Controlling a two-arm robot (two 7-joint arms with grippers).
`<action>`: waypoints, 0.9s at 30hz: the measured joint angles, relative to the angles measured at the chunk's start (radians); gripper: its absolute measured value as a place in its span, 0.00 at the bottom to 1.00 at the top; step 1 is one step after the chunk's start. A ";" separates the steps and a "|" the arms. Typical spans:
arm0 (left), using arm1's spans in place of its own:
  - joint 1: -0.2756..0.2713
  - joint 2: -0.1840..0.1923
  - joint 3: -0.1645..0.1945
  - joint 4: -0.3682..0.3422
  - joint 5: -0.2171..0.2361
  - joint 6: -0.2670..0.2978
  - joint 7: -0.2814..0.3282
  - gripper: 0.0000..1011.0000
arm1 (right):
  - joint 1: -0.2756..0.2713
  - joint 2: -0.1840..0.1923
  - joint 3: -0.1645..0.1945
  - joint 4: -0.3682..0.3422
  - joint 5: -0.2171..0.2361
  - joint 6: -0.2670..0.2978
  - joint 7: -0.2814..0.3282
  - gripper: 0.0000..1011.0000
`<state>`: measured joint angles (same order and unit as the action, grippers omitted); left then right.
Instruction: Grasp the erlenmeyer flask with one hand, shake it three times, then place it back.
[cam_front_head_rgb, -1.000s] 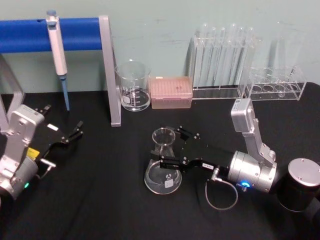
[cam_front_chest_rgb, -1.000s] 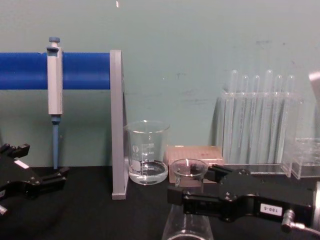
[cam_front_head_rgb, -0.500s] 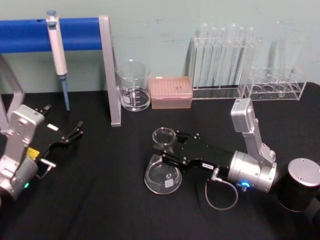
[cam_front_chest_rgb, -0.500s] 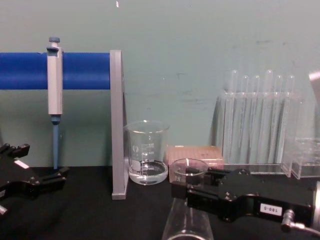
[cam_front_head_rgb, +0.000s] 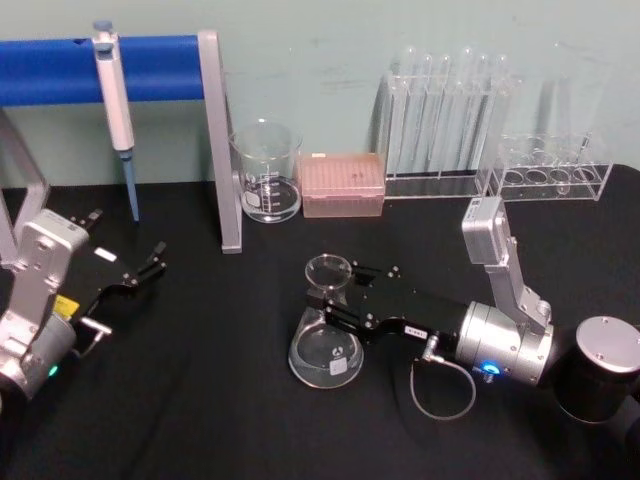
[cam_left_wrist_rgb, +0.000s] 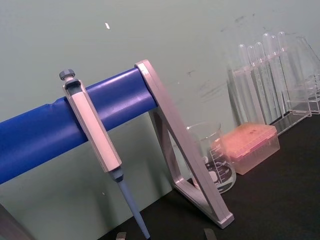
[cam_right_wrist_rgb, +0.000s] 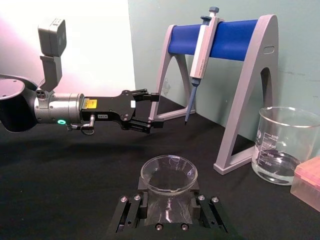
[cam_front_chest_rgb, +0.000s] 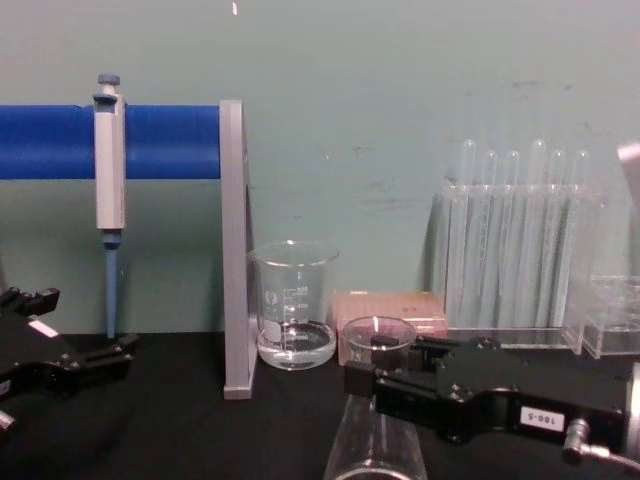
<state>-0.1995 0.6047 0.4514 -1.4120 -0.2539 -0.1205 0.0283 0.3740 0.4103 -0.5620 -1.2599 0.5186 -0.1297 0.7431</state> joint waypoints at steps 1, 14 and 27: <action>0.000 0.000 0.000 0.000 0.000 0.000 0.000 0.99 | 0.000 0.000 0.000 0.000 0.000 0.000 0.000 0.44; 0.000 0.000 0.000 0.000 0.000 0.000 0.000 0.99 | -0.022 0.002 0.033 -0.028 0.009 -0.004 -0.052 0.44; 0.000 0.000 0.000 0.000 0.000 0.000 0.000 0.99 | -0.063 0.008 0.105 -0.182 -0.027 0.042 -0.227 0.44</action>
<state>-0.1995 0.6047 0.4514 -1.4119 -0.2539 -0.1205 0.0283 0.3113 0.4180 -0.4569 -1.4423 0.4914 -0.0880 0.5162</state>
